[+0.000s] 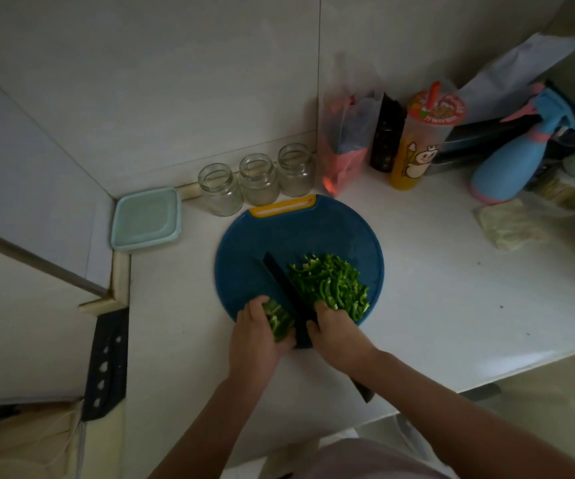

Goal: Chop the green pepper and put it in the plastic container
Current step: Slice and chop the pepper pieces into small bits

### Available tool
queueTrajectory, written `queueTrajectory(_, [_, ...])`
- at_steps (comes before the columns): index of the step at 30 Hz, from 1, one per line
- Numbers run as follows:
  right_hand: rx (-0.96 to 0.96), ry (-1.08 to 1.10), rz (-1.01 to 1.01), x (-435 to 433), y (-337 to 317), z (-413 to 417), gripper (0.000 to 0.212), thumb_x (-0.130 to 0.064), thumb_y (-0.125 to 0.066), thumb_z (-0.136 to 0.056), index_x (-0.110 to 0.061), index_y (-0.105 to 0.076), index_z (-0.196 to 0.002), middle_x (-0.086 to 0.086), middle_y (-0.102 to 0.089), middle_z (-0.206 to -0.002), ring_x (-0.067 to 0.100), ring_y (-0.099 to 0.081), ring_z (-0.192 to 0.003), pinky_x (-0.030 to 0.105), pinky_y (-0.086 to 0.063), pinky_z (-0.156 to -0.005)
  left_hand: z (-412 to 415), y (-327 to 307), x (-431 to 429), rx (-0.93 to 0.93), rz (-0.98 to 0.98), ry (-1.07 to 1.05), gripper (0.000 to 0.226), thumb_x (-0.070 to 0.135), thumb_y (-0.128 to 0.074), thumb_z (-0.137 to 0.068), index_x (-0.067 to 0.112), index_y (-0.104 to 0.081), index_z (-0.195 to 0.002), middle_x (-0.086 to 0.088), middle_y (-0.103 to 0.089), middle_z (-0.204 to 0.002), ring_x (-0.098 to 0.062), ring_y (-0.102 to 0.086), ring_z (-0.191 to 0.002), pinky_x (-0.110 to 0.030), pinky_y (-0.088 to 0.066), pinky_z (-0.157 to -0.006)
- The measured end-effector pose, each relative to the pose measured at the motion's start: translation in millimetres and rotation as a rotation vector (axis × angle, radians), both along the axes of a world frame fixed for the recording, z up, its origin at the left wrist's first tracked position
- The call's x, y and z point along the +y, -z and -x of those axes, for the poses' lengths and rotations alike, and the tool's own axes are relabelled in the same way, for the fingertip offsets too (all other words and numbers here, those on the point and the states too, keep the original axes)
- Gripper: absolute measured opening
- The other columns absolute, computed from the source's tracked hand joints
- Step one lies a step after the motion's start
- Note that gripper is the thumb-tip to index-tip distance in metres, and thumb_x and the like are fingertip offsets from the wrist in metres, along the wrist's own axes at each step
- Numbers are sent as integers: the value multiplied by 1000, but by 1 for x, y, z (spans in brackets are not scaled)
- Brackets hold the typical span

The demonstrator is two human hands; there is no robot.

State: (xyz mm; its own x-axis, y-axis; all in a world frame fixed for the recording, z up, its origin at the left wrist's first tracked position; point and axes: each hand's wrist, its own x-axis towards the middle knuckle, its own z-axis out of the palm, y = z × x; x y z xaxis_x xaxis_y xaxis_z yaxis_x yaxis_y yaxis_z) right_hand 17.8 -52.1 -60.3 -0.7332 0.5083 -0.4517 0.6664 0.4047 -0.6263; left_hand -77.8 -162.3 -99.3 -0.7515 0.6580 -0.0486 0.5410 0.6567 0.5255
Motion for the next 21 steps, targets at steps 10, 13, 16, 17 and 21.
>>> queueTrajectory(10, [38,-110,-48,-11,-1,-11,21,-18,-39,-99,-1,-44,-111,22,-62,-99,36,-61,-88,38,-46,-68,3,-4,4,-5,61,30,75,32,-82,-63,3,-45,-121,-11,-55,-112,-28,-54,-104,-32,-44,-78])
queueTrajectory(13, [27,-117,-65,-12,1,-10,22,-18,-39,-99,-2,-42,-112,21,-62,-99,37,-61,-87,40,-49,-68,4,-5,3,-10,77,43,76,34,-81,-65,5,-42,-124,-10,-53,-116,-26,-52,-107,-31,-43,-78])
queueTrajectory(16, [-16,-153,-133,-17,4,-10,30,-17,-37,-98,-3,-37,-124,21,-62,-103,37,-61,-91,39,-49,-69,4,-5,2,-11,77,50,77,34,-82,-63,4,-42,-122,-11,-53,-115,-26,-51,-106,-33,-43,-77])
queueTrajectory(17, [-38,-171,-162,-18,5,-10,33,-16,-36,-98,-3,-33,-129,20,-62,-104,37,-61,-92,38,-46,-68,4,-4,3,-8,80,50,77,33,-83,-62,4,-43,-121,-11,-54,-114,-27,-51,-106,-33,-44,-78])
queueTrajectory(21, [-116,-223,-241,-22,6,-8,34,-13,-35,-97,-5,-30,-129,18,-62,-105,36,-62,-94,35,-39,-64,4,-4,3,10,113,55,74,34,-82,-62,2,-43,-115,-12,-53,-111,-27,-51,-105,-32,-42,-80])
